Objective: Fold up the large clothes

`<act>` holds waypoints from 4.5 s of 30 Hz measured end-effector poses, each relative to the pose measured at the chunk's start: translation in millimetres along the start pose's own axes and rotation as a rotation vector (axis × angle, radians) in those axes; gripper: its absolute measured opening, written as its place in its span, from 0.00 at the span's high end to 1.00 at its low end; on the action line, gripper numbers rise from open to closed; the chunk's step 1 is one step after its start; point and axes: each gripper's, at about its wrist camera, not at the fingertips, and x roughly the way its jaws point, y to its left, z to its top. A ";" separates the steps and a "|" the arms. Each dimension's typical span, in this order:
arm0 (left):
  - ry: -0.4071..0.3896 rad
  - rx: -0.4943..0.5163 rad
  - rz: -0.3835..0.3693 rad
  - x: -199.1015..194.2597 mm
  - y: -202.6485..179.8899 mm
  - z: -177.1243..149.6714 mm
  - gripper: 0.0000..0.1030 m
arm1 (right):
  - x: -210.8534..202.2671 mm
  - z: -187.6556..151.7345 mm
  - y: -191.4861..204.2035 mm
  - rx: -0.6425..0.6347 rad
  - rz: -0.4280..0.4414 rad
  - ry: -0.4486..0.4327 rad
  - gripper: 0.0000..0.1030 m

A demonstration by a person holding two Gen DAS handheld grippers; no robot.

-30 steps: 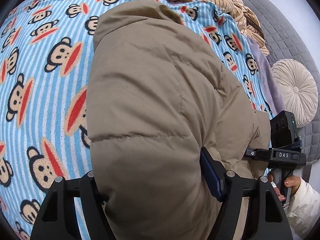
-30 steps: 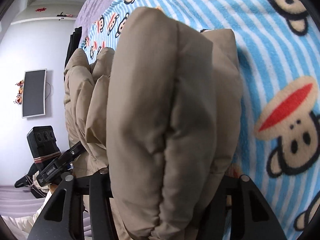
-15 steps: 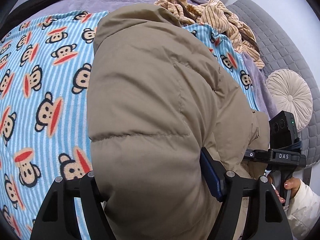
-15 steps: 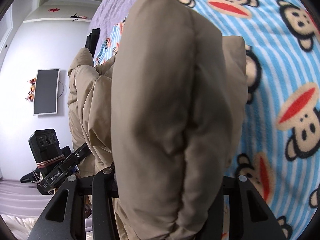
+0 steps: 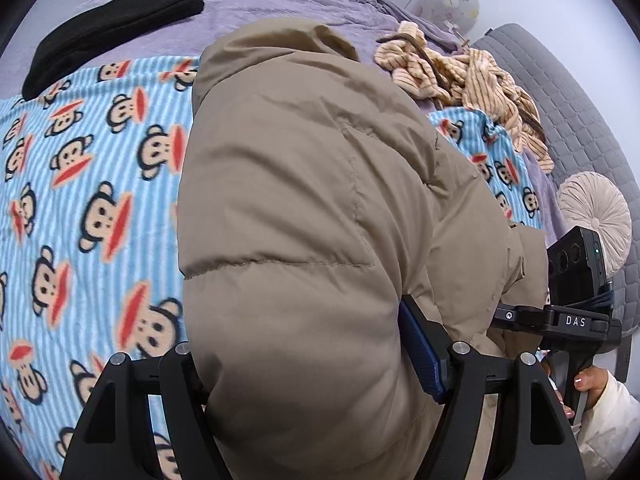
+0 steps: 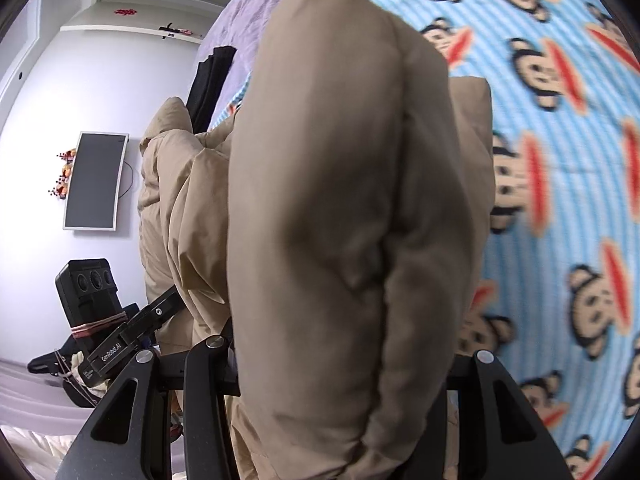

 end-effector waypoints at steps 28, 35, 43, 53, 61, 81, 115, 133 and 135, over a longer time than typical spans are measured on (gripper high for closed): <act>-0.065 -0.097 0.214 33.9 99.2 8.7 0.20 | 41.4 21.6 140.5 -0.163 -0.393 -0.158 0.69; -0.053 -0.097 0.218 34.1 102.1 10.7 0.20 | 87.7 29.3 170.4 -0.295 -0.349 -0.171 0.73; -0.175 -0.055 0.261 4.7 107.7 32.3 0.20 | 139.9 64.9 114.2 -0.067 -0.422 -0.143 0.81; -0.058 -0.019 0.253 54.0 101.2 29.7 0.07 | 155.5 75.3 79.8 -0.063 -0.460 -0.102 0.85; -0.067 -0.067 0.236 49.1 109.9 21.3 0.07 | 120.3 48.6 105.3 -0.076 -0.446 -0.096 0.81; -0.009 -0.045 0.275 -17.6 102.3 -69.9 0.07 | 104.2 -61.5 103.9 -0.061 -0.439 -0.006 0.81; -0.176 -0.020 0.434 -137.0 39.8 -88.8 0.00 | 11.4 -99.0 196.7 -0.307 -0.560 -0.250 0.19; -0.264 -0.037 0.464 -183.6 23.8 -95.6 0.00 | -22.5 -111.7 237.2 -0.411 -0.634 -0.404 0.00; -0.266 -0.042 0.462 -185.5 23.1 -95.7 0.00 | -24.5 -113.2 238.1 -0.413 -0.632 -0.406 0.00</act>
